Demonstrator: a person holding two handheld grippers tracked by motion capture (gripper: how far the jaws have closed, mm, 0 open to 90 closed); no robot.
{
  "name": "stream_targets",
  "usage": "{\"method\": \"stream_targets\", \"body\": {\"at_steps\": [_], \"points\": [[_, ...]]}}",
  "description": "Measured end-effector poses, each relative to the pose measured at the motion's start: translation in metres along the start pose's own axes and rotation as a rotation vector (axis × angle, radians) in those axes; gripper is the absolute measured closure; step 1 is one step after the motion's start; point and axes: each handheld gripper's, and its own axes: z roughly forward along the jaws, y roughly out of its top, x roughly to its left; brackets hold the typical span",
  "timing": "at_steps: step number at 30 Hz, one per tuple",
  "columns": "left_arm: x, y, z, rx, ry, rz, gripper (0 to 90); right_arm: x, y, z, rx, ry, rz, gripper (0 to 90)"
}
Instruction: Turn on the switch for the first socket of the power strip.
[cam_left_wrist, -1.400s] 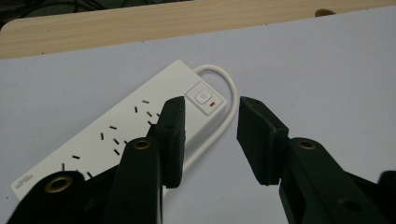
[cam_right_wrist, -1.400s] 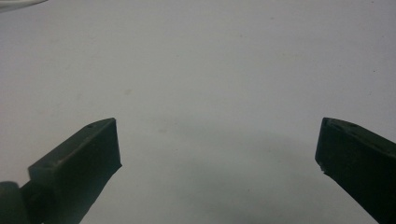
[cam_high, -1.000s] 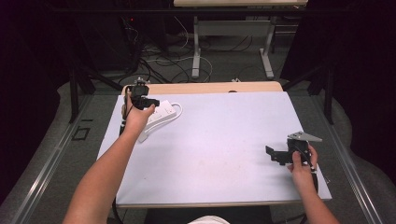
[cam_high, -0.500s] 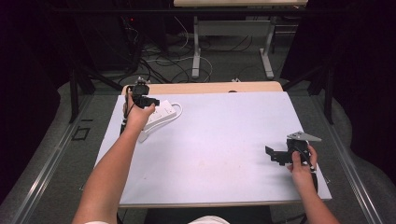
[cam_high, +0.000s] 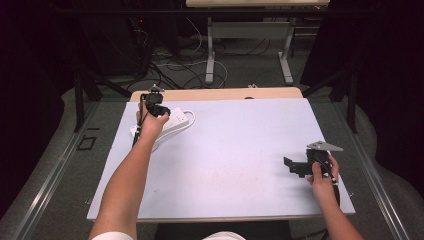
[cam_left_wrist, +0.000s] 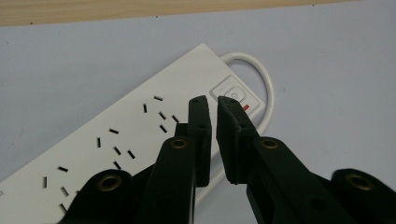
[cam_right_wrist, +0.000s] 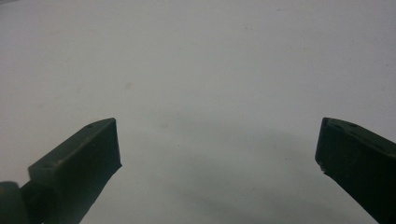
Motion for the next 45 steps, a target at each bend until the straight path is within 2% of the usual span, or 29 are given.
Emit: {"method": "stream_targets", "body": {"at_steps": [6, 8, 9, 16, 18, 21, 28, 33, 45], "points": [[0.000, -0.001, 0.008, 0.020, 0.018, -0.001, 87.1, 0.000, 0.000, 0.001, 0.001, 0.000, 0.000, 0.0], [-0.002, -0.002, 0.012, 0.011, 0.023, -0.018, 87.1, -0.001, 0.000, 0.001, 0.001, 0.002, 0.001, 0.0], [-0.001, -0.002, 0.013, 0.014, 0.019, -0.011, 87.3, -0.001, 0.000, 0.001, 0.001, 0.001, 0.001, 0.0], [-0.002, -0.002, 0.020, 0.013, 0.025, -0.033, 89.0, 0.000, 0.000, 0.001, 0.001, 0.003, 0.000, 0.0], [-0.001, -0.002, 0.022, 0.019, 0.026, -0.026, 89.1, 0.000, 0.000, 0.001, 0.001, 0.003, 0.000, 0.0], [-0.002, -0.003, 0.026, 0.008, 0.028, -0.040, 89.3, 0.000, 0.000, 0.001, 0.001, 0.005, -0.003, 0.0], [-0.001, -0.004, 0.031, 0.036, 0.030, -0.037, 89.6, 0.000, -0.001, 0.002, 0.006, 0.005, -0.006, 0.0], [-0.002, -0.004, 0.034, 0.036, 0.033, -0.050, 89.5, 0.000, -0.001, 0.002, 0.006, 0.007, -0.004, 0.0], [-0.001, -0.006, 0.039, 0.069, 0.035, -0.041, 89.2, 0.000, -0.001, 0.003, 0.006, 0.007, -0.003, 0.0]]}}
